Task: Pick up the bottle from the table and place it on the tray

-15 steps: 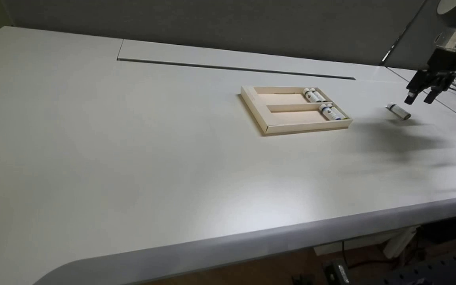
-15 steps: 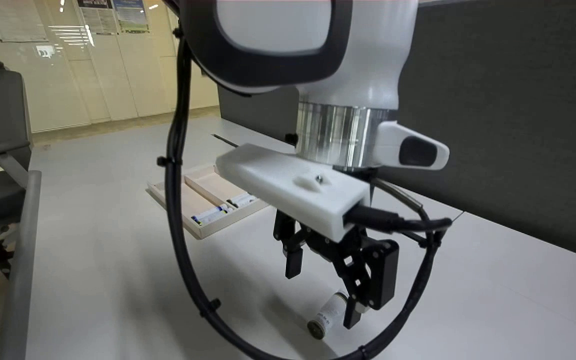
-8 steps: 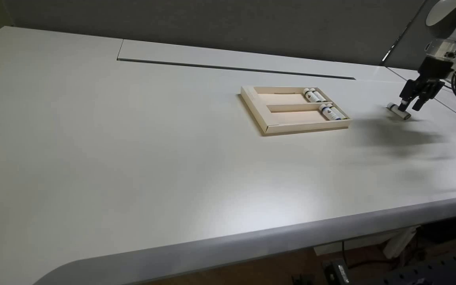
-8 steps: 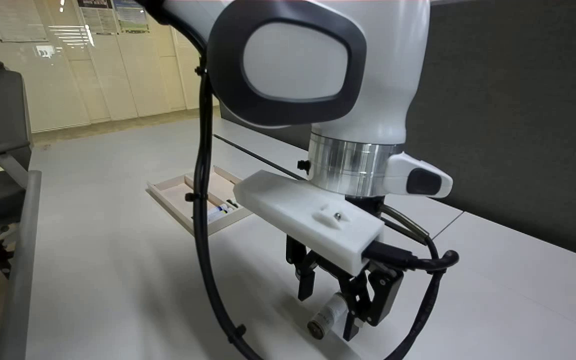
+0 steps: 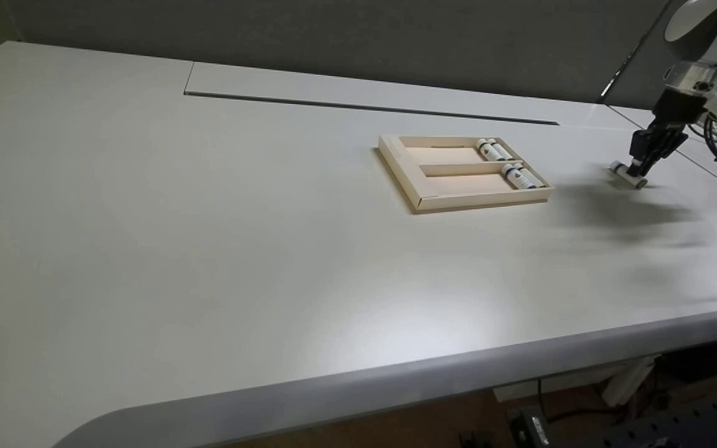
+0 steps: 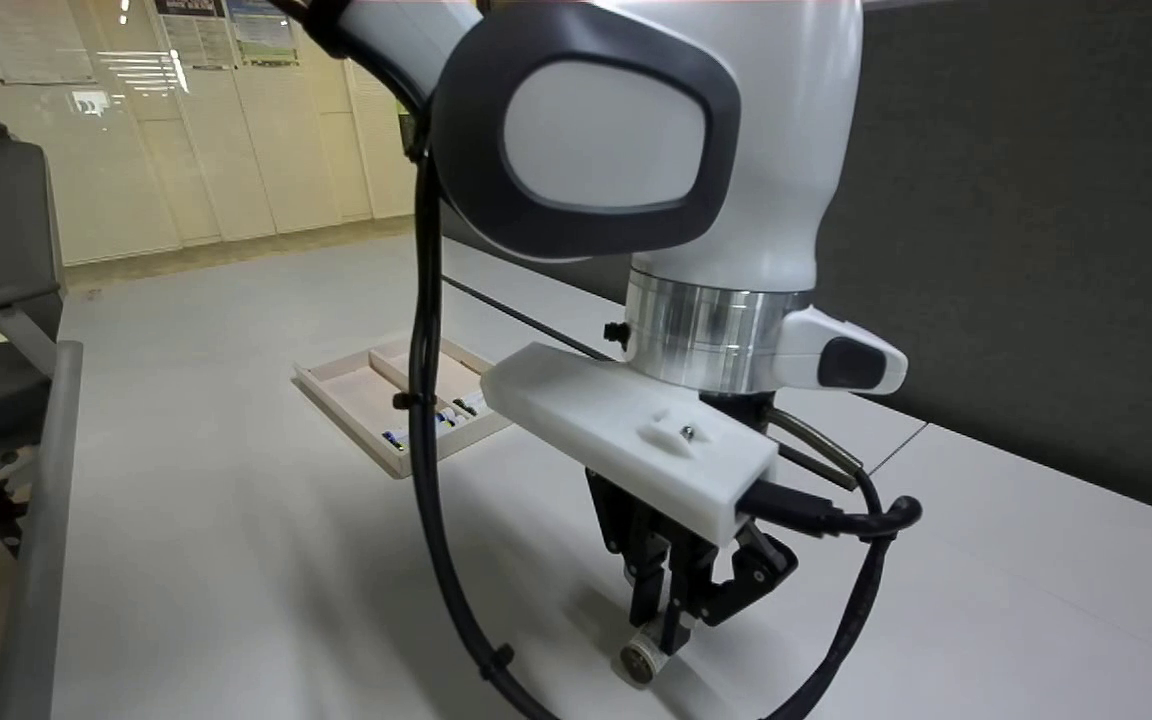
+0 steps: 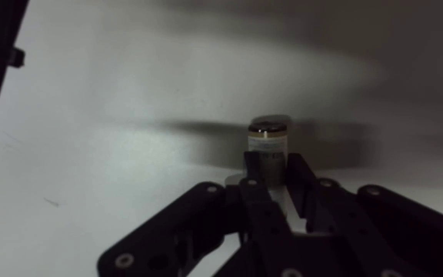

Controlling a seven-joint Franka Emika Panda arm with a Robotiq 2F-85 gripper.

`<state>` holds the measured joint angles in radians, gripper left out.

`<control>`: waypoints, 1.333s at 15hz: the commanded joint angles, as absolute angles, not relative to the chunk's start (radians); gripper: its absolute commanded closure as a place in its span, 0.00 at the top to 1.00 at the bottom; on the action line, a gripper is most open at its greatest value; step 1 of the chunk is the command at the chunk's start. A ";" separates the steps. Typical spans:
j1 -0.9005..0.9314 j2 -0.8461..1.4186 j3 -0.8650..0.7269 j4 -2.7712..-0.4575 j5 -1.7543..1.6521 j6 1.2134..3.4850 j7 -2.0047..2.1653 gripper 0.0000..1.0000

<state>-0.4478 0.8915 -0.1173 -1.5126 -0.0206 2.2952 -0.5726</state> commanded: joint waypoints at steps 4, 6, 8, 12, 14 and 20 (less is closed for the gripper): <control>-0.461 0.901 -0.112 -1.432 -0.016 2.174 -0.531 0.00; -0.452 0.884 -0.113 -1.437 -0.026 2.165 -0.535 0.00; -0.437 0.872 -0.128 -1.445 -0.046 2.177 -0.523 0.26; -0.448 0.875 -0.124 -1.432 -0.041 2.185 -0.536 0.53; -0.454 0.893 -0.126 -1.426 -0.038 2.188 -0.530 0.67; -0.470 0.941 -0.118 -1.423 -0.029 2.214 -0.539 0.55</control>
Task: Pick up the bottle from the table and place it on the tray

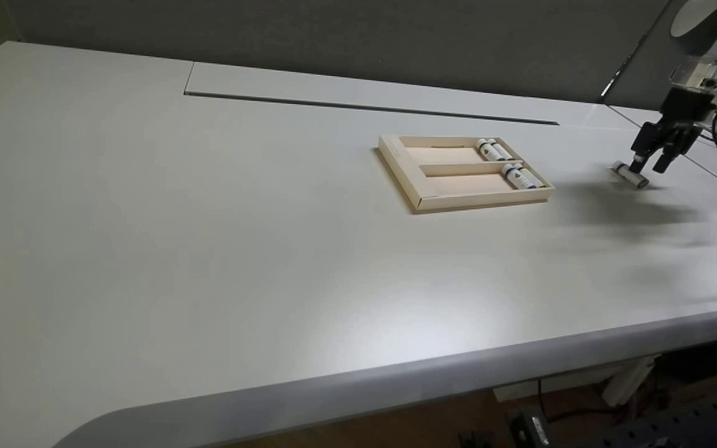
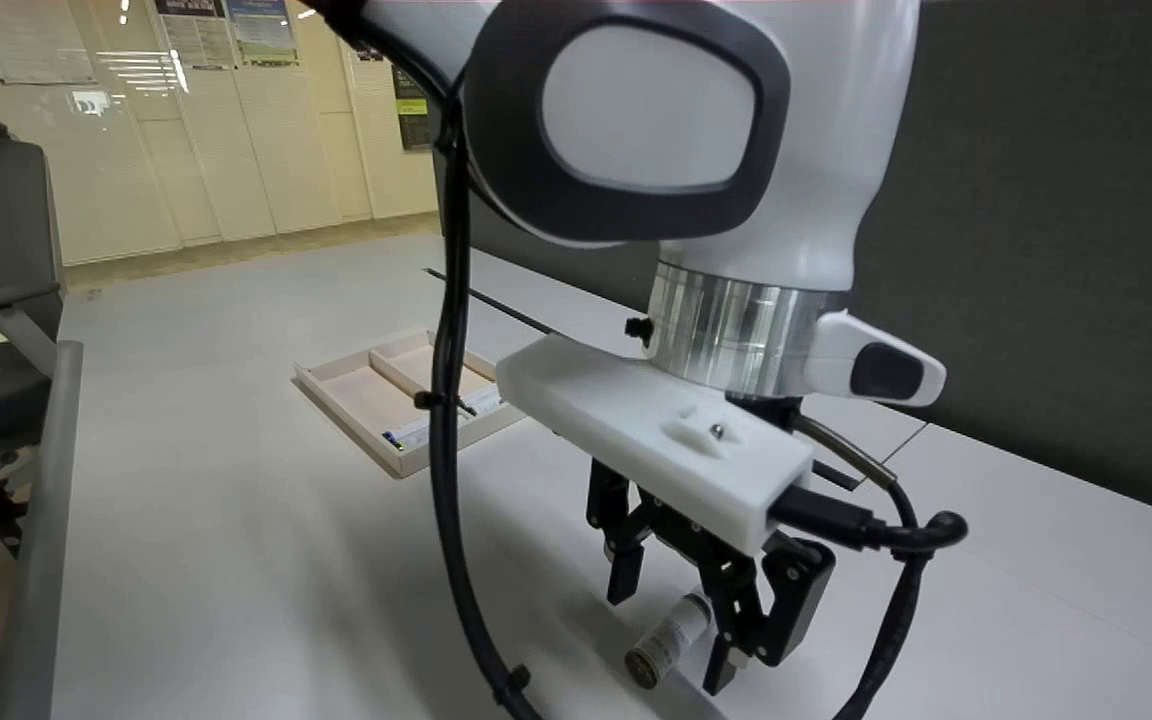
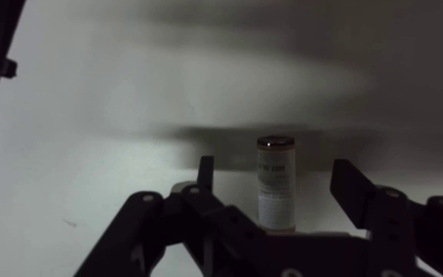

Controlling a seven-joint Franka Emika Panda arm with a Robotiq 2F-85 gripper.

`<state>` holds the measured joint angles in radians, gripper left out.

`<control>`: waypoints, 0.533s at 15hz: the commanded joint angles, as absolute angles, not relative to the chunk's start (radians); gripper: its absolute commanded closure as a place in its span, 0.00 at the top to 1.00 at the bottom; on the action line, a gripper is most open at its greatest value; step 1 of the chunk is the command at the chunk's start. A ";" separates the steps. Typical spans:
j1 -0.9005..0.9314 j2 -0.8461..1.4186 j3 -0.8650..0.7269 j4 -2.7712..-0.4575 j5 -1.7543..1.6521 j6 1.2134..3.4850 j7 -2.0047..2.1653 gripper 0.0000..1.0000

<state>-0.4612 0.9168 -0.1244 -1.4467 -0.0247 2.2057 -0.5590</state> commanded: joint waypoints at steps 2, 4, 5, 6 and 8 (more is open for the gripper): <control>-0.470 0.947 -0.116 -1.420 -0.028 2.216 -0.537 0.49; -0.468 0.947 -0.116 -1.420 -0.029 2.217 -0.535 0.34; -0.466 0.943 -0.116 -1.422 -0.029 2.213 -0.532 0.26; -0.464 0.940 -0.119 -1.424 -0.029 2.205 -0.526 0.20; -0.457 0.936 -0.123 -1.422 -0.031 2.178 -0.510 0.06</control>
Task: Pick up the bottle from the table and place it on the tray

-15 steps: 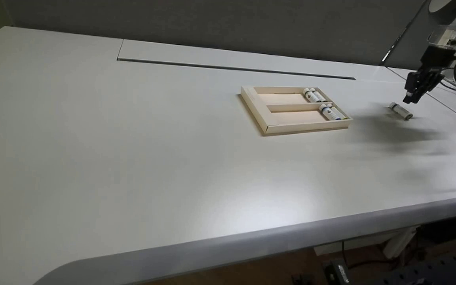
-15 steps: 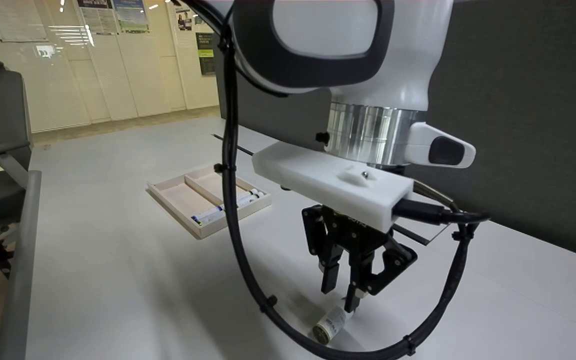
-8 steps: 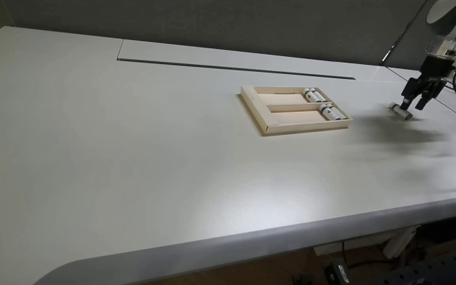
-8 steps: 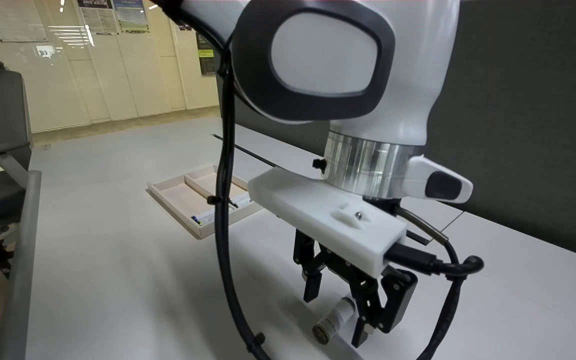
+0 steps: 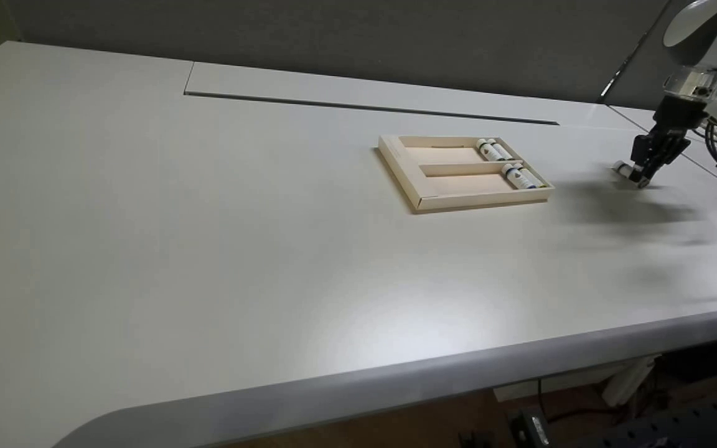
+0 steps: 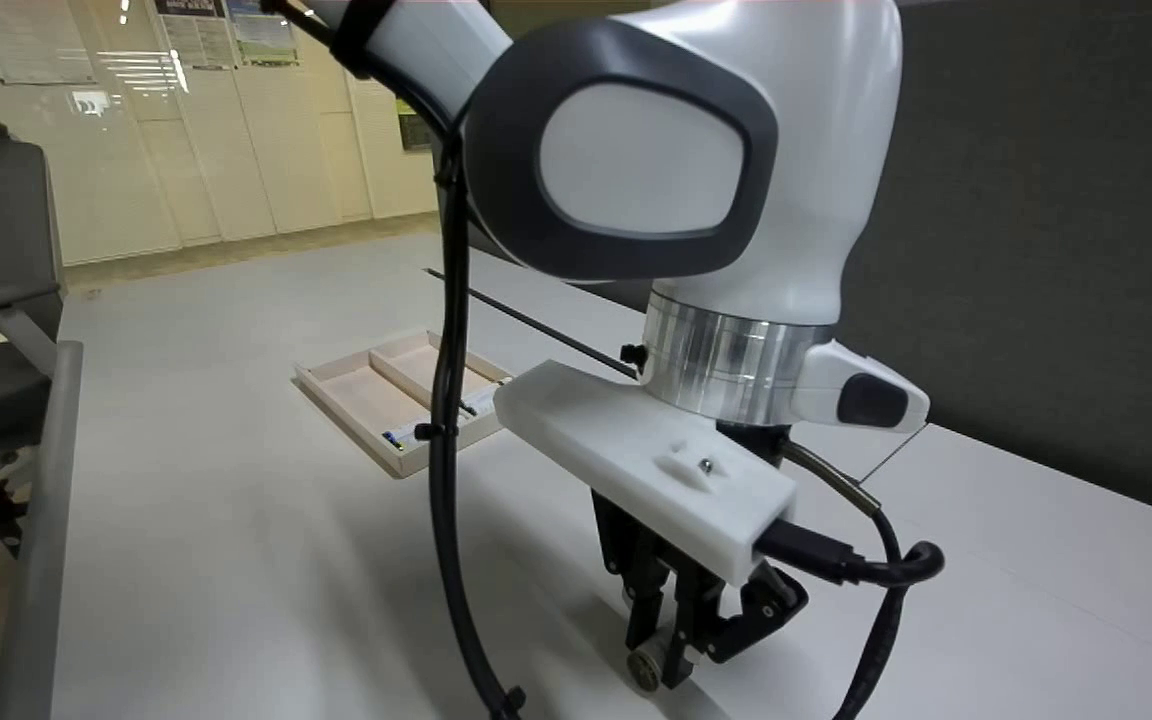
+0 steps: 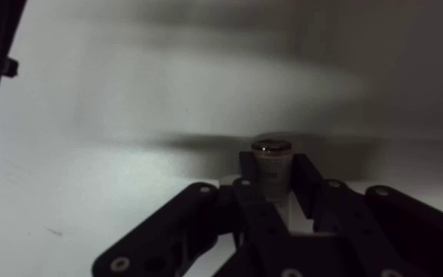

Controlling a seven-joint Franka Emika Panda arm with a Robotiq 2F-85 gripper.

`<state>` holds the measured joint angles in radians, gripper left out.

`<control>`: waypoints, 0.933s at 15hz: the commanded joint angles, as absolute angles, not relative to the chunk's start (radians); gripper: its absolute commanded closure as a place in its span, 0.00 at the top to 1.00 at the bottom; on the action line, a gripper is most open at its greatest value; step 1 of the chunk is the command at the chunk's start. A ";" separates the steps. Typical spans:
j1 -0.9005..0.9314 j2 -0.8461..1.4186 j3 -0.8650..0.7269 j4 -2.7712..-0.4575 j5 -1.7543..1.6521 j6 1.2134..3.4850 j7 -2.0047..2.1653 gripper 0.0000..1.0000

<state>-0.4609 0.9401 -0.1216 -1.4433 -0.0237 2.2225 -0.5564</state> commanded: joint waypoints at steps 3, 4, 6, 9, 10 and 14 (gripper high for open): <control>-0.433 0.897 -0.121 -1.440 -0.038 2.143 -0.491 0.07; -0.420 0.883 -0.121 -1.451 -0.045 2.138 -0.486 0.07; -0.385 0.850 -0.118 -1.472 -0.058 2.131 -0.474 0.07; -0.333 0.808 -0.102 -1.485 -0.067 2.110 -0.457 0.07; -0.309 0.798 -0.101 -1.491 -0.074 2.106 -0.444 0.07; -0.229 0.803 -0.078 -1.455 -0.065 1.981 -0.364 0.07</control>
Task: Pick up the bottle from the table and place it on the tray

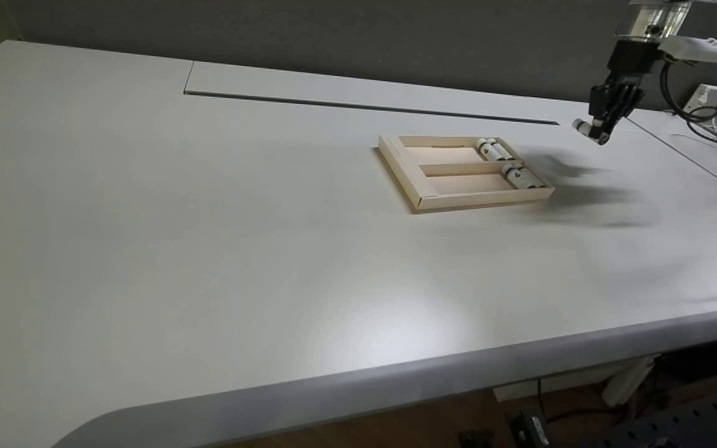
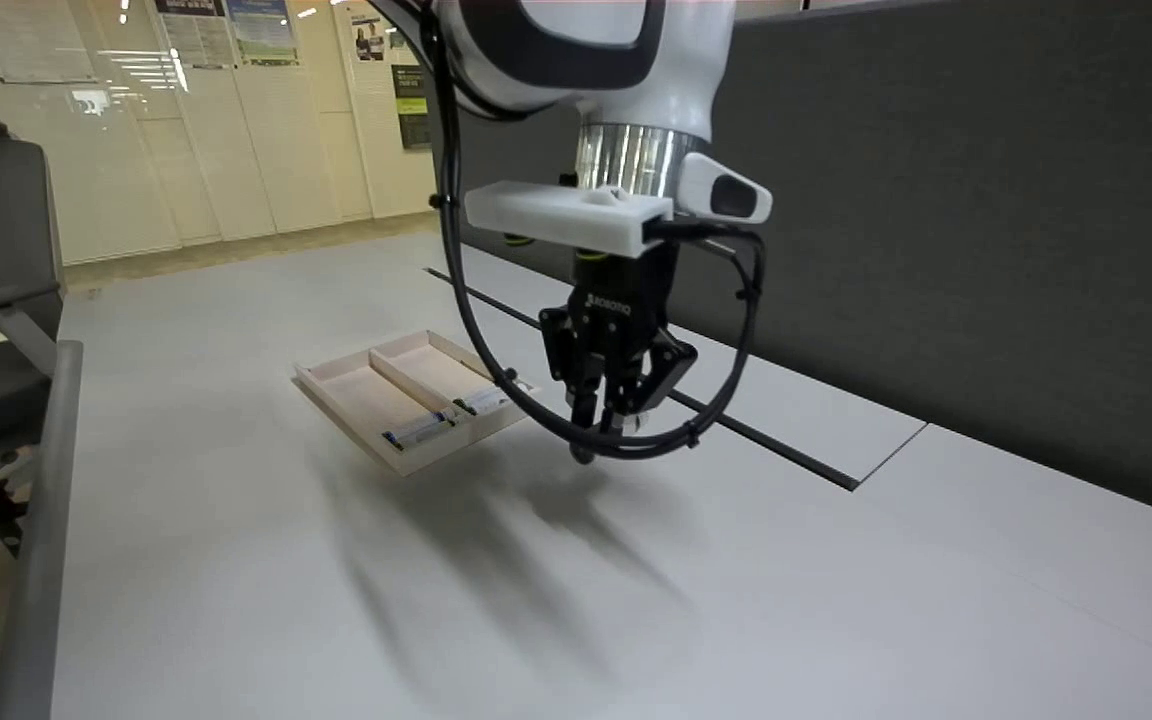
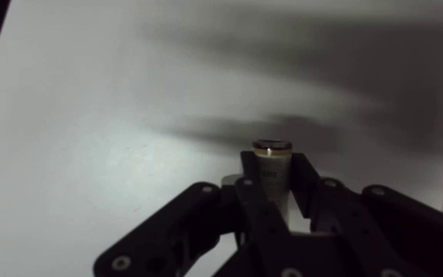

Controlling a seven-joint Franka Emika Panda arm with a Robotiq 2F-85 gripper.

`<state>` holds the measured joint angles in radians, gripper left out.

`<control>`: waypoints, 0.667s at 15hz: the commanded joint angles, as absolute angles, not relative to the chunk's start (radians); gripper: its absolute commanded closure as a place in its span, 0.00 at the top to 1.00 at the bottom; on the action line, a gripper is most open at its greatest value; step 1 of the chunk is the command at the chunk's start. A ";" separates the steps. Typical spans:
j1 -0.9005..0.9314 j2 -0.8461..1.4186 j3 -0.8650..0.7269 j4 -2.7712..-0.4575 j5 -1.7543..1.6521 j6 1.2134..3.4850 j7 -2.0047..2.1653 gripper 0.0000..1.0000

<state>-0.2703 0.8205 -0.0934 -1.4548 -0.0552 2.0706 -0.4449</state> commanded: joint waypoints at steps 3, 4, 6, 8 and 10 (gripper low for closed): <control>-0.177 0.821 -0.046 -1.425 -0.049 1.922 -0.312 0.07; -0.158 0.827 -0.039 -1.412 -0.049 1.900 -0.292 0.07; -0.165 0.821 -0.034 -1.441 -0.057 1.926 -0.330 0.07; -0.147 0.823 -0.028 -1.439 -0.059 1.922 -0.327 0.27; -0.156 0.827 -0.030 -1.439 -0.059 1.924 -0.331 0.27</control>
<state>-0.1497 0.8253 -0.0379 -1.4431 -0.0524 1.9273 -0.3344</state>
